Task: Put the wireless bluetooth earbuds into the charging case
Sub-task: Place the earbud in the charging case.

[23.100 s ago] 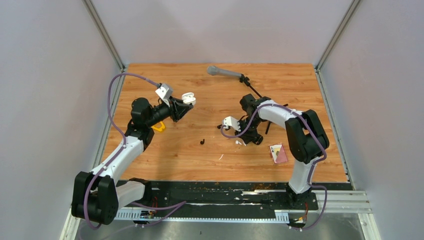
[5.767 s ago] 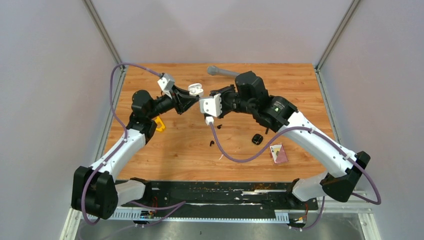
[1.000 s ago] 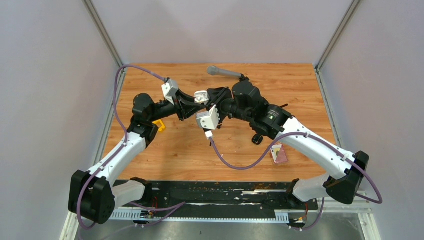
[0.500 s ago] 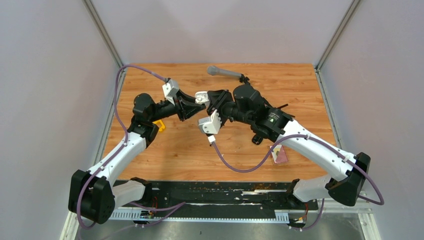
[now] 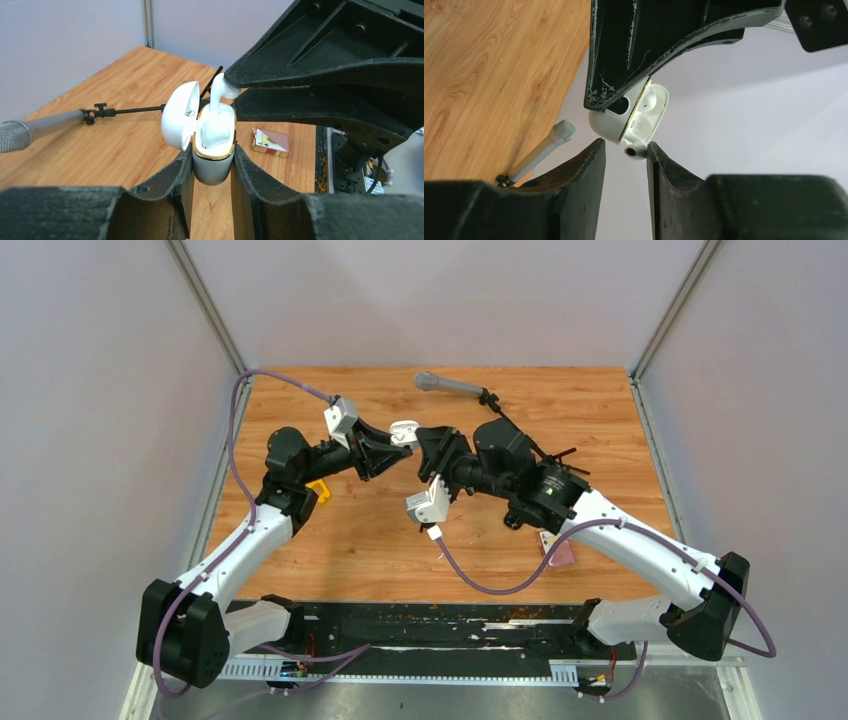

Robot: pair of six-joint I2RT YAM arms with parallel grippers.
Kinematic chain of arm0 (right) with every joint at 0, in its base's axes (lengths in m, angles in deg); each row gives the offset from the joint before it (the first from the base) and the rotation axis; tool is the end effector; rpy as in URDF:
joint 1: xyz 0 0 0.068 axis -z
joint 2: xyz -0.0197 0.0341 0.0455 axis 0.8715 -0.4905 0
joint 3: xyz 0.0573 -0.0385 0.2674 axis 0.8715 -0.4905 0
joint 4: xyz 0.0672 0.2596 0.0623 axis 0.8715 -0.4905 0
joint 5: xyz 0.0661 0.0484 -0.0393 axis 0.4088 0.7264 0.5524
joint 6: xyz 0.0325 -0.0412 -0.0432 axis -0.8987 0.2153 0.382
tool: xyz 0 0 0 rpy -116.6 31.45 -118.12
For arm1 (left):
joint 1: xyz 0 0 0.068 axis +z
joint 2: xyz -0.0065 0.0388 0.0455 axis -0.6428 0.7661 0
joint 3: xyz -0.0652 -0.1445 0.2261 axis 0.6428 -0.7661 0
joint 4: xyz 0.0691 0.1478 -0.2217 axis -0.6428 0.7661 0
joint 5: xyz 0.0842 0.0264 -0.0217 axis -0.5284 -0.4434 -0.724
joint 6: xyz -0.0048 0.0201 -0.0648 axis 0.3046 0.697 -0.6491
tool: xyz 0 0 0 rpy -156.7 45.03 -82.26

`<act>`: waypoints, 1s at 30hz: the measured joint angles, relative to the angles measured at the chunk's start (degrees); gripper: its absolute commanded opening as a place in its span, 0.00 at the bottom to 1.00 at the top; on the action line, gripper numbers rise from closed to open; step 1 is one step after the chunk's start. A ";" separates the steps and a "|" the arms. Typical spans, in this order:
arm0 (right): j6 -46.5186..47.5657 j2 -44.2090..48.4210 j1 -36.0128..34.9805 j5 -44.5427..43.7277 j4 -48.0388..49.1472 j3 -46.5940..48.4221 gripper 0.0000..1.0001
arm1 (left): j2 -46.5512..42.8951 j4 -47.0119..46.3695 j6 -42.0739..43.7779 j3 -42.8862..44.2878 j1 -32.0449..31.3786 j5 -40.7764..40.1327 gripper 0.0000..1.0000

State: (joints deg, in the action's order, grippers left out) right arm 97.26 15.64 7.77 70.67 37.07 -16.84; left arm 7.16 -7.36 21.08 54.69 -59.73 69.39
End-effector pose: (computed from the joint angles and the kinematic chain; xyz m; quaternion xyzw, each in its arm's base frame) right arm 0.1891 0.2620 0.3813 -0.8059 0.1569 -0.1730 0.5440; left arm 0.2468 -0.1327 0.3364 0.3313 0.5717 -0.4805 0.5766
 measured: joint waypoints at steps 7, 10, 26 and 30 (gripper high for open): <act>-0.07 0.00 -0.02 0.07 -1.90 0.02 0.54 | 0.00 -0.63 0.02 0.00 0.00 -0.22 0.00; -1.38 -0.42 -0.02 -0.02 -3.93 1.95 0.59 | 0.00 -0.63 0.07 0.00 0.00 -0.20 0.00; -26.25 -6.69 1.44 11.82 -47.25 32.76 0.31 | 0.02 -2.45 7.19 -6.14 0.00 9.22 0.00; -26.82 -11.23 1.68 12.87 -54.53 35.23 0.32 | 0.02 -2.58 9.07 -7.61 0.00 11.56 0.00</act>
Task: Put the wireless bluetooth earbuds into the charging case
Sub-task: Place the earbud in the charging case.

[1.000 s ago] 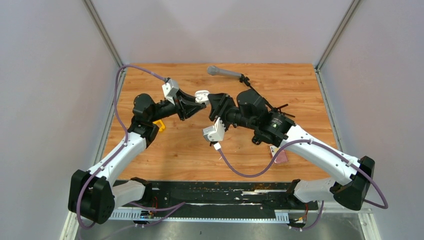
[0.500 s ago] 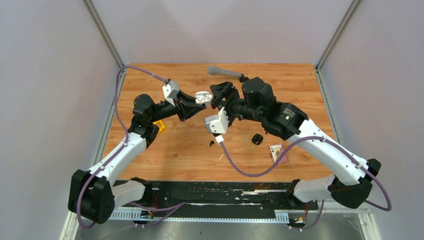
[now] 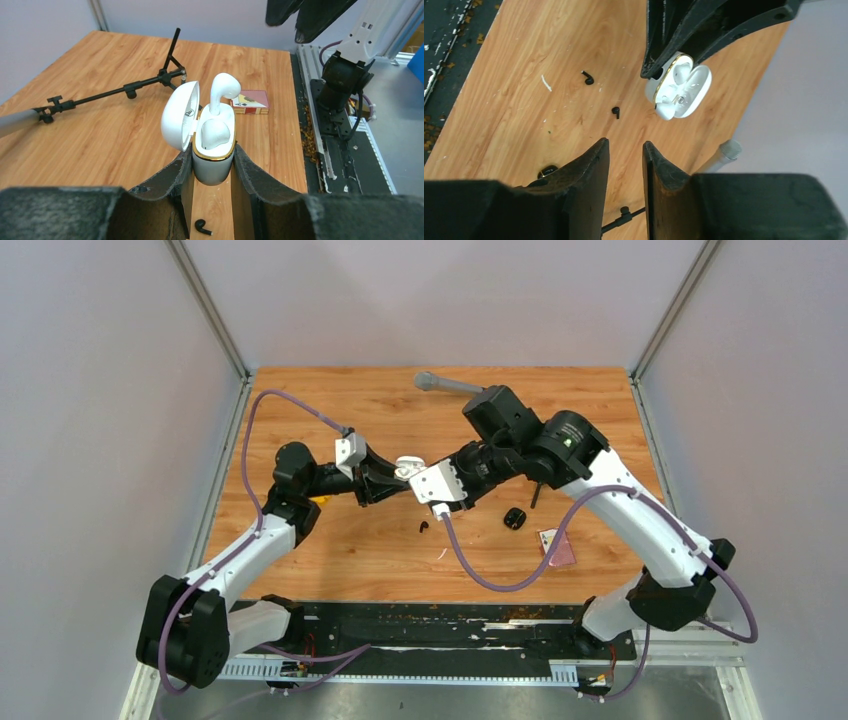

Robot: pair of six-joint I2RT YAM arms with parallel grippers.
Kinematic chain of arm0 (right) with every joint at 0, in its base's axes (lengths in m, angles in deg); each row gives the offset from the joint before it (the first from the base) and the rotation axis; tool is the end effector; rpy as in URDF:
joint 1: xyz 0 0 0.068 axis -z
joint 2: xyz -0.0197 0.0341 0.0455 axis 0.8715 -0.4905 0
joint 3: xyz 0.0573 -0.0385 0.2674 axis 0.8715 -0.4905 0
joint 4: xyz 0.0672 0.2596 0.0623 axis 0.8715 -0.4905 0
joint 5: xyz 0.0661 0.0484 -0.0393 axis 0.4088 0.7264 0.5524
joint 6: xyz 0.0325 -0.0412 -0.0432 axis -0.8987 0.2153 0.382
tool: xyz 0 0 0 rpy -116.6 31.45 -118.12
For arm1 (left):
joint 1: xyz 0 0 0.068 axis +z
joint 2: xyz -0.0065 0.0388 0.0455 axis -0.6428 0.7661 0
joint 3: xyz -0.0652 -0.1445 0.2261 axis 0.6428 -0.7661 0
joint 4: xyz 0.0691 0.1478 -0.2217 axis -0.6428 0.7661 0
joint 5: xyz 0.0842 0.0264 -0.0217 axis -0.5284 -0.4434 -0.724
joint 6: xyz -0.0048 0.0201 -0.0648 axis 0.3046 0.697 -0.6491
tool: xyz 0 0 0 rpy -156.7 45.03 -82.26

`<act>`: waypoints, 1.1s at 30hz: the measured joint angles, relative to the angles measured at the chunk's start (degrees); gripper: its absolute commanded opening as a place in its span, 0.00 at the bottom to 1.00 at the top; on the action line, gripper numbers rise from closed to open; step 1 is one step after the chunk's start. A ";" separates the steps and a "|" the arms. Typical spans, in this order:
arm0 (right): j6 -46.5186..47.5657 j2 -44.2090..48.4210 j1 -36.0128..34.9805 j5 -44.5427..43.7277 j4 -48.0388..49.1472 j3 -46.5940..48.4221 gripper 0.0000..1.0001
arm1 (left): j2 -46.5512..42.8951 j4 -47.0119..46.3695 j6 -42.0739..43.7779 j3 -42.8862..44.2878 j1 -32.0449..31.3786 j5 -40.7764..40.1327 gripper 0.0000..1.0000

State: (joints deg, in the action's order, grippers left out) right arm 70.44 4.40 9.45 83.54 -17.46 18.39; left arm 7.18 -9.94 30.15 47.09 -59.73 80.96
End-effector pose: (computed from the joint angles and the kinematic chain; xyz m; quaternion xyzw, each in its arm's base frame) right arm 0.1651 0.2360 0.4402 -0.8470 0.3827 0.1060 0.3533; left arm 0.2304 -0.1334 0.2914 0.4296 0.5377 -0.4895 0.5354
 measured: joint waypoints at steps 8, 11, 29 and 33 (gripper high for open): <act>2.91 -3.37 -0.09 0.02 -1.84 0.59 0.36 | -0.17 0.70 3.69 -0.66 -0.02 1.90 0.00; 4.66 -3.28 -0.17 -0.79 -0.42 -0.04 0.36 | -0.37 1.18 4.76 -0.68 -0.04 2.16 0.00; 8.94 -6.25 -0.39 -2.73 6.62 -1.92 0.36 | -0.50 3.28 7.74 -0.66 -0.57 2.82 0.00; 9.25 -6.36 -0.39 -2.73 6.71 -1.92 0.36 | -0.52 3.58 8.04 -0.66 -0.57 2.82 0.00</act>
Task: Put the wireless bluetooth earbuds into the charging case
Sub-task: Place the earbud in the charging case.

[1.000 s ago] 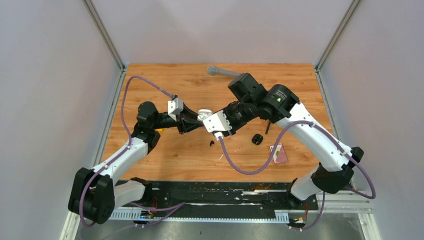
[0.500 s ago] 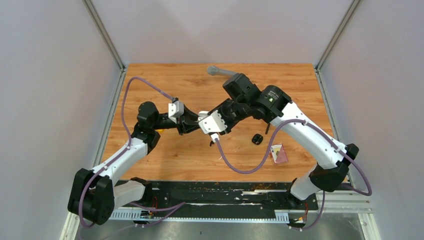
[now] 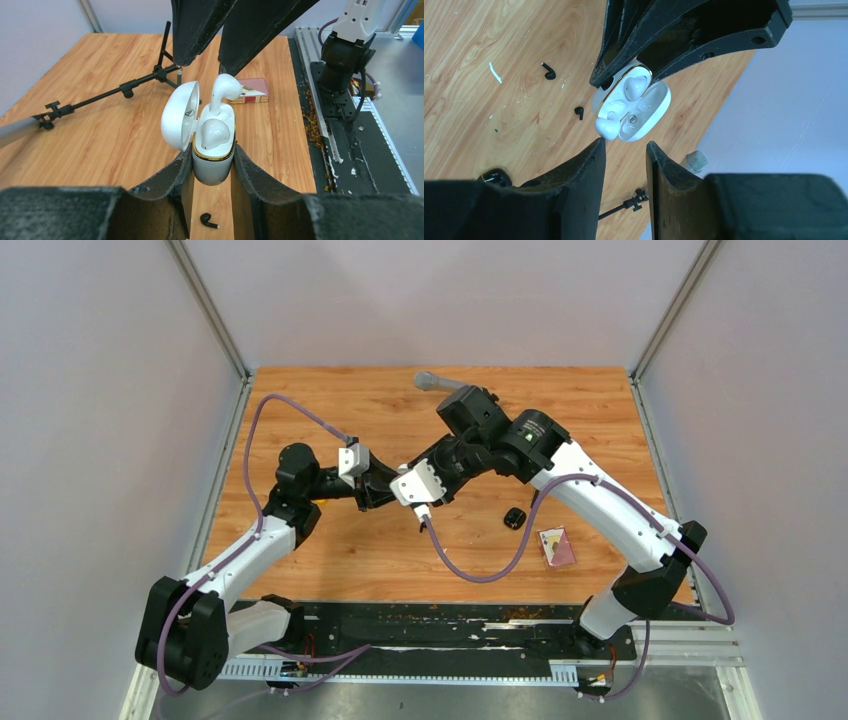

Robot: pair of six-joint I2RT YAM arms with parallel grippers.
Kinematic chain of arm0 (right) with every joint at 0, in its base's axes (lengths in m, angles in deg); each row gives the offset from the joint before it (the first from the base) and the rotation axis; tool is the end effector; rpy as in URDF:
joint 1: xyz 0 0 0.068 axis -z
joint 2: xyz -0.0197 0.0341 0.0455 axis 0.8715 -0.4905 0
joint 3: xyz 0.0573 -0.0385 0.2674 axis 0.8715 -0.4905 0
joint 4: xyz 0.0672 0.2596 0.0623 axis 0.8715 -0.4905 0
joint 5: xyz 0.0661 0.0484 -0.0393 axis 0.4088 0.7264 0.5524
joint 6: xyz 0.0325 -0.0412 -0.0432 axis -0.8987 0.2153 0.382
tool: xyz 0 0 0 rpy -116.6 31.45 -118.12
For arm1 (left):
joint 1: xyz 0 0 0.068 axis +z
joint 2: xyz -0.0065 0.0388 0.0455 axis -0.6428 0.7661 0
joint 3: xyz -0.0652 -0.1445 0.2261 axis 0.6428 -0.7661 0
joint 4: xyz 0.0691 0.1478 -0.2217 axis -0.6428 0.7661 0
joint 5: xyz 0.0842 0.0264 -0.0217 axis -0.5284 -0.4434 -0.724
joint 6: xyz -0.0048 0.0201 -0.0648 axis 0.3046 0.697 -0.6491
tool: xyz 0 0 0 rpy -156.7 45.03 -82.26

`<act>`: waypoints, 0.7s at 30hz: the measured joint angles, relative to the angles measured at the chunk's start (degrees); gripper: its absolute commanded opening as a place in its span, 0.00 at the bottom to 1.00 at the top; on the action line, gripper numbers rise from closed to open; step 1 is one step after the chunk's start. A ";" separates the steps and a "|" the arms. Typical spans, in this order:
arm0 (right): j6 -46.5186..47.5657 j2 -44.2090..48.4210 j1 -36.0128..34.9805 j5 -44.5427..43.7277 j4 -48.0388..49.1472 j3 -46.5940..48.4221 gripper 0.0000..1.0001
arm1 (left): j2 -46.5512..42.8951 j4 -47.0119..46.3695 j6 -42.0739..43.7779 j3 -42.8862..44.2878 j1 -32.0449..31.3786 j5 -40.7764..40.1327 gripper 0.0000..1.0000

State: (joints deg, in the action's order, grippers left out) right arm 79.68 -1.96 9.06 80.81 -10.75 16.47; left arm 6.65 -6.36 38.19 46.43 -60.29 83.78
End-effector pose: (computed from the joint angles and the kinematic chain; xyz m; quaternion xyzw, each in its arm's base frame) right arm 0.1952 0.2732 0.4060 -0.8798 0.3226 0.0608 0.3438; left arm 0.2246 -0.1354 0.2832 0.4746 0.5148 -0.4744 0.5336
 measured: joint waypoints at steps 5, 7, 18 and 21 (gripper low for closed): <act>-0.20 -0.11 0.00 0.04 0.72 0.13 0.36 | 0.00 0.28 0.13 0.00 -0.11 -0.02 0.00; -0.72 -0.39 0.00 0.07 0.74 0.50 0.36 | 0.00 0.57 0.15 0.00 -0.11 -0.04 0.00; -1.31 -0.94 0.00 0.02 1.16 1.09 0.39 | 0.00 1.07 0.17 0.00 -0.37 0.02 0.00; -0.59 -0.94 0.00 -0.15 0.63 1.09 0.39 | 0.00 1.07 0.17 0.00 -0.37 0.00 0.00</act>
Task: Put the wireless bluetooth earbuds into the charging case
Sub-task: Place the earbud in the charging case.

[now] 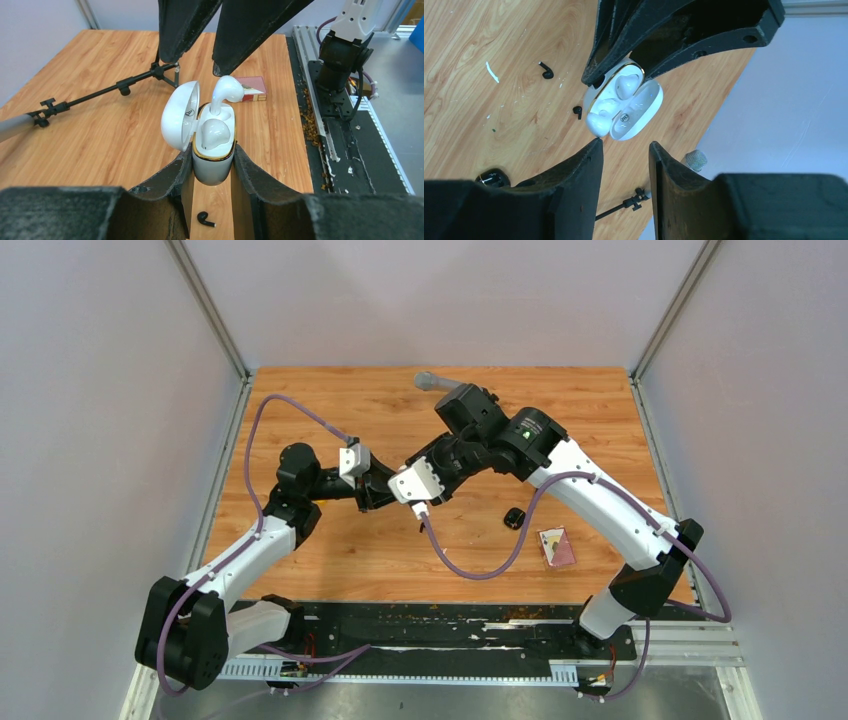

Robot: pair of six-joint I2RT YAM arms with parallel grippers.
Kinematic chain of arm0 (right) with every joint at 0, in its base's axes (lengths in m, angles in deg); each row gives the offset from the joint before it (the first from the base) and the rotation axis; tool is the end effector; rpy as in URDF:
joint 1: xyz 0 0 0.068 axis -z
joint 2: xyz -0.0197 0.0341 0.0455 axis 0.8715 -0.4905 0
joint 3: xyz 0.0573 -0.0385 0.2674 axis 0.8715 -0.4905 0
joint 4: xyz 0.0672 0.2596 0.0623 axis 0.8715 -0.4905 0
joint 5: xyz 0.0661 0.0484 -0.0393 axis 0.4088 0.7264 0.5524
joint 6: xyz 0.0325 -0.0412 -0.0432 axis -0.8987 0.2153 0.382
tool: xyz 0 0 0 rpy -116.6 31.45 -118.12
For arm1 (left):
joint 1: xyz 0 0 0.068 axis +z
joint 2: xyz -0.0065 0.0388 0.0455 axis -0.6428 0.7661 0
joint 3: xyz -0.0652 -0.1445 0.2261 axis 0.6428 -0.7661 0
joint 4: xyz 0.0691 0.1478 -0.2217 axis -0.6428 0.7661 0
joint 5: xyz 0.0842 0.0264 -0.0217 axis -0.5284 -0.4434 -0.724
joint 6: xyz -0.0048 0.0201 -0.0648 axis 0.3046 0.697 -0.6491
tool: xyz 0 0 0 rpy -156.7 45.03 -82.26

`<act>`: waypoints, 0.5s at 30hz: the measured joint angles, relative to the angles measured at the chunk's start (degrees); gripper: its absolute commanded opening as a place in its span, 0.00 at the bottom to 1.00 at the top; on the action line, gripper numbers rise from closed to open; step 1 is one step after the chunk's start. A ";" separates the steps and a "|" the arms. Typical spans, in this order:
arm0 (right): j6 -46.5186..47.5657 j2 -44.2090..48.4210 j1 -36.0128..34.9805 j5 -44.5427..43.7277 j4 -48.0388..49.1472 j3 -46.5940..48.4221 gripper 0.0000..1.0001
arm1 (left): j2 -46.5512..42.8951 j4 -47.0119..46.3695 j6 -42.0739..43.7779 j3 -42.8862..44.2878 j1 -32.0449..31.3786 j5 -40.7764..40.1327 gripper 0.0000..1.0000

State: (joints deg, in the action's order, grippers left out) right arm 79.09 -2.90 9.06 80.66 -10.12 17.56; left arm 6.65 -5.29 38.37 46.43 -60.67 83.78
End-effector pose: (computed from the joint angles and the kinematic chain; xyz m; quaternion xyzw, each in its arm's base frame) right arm 0.1987 0.2773 0.4076 -0.8766 0.3258 0.0594 0.3493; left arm 0.2238 -0.1369 0.2813 0.4747 0.5186 -0.4778 0.5267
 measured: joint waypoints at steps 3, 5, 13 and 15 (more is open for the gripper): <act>1.03 0.00 -0.04 -0.04 -1.18 0.00 0.36 | 0.00 -0.07 0.00 0.02 0.00 -0.13 0.00; 1.64 0.00 -0.11 0.07 -1.70 0.00 0.35 | 0.00 -0.11 0.00 0.02 0.00 -0.20 0.00; 2.82 -0.07 -0.15 1.20 -3.78 0.22 0.28 | 0.00 -0.11 0.00 0.02 0.00 -0.24 0.00; 2.93 -0.24 -0.15 1.53 -3.82 0.46 0.28 | 0.00 -0.11 0.02 0.04 0.00 -0.24 0.00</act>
State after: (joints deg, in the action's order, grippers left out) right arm 82.02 -3.14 8.90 82.19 -13.94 18.02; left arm 6.65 -5.40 38.39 46.48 -60.67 83.54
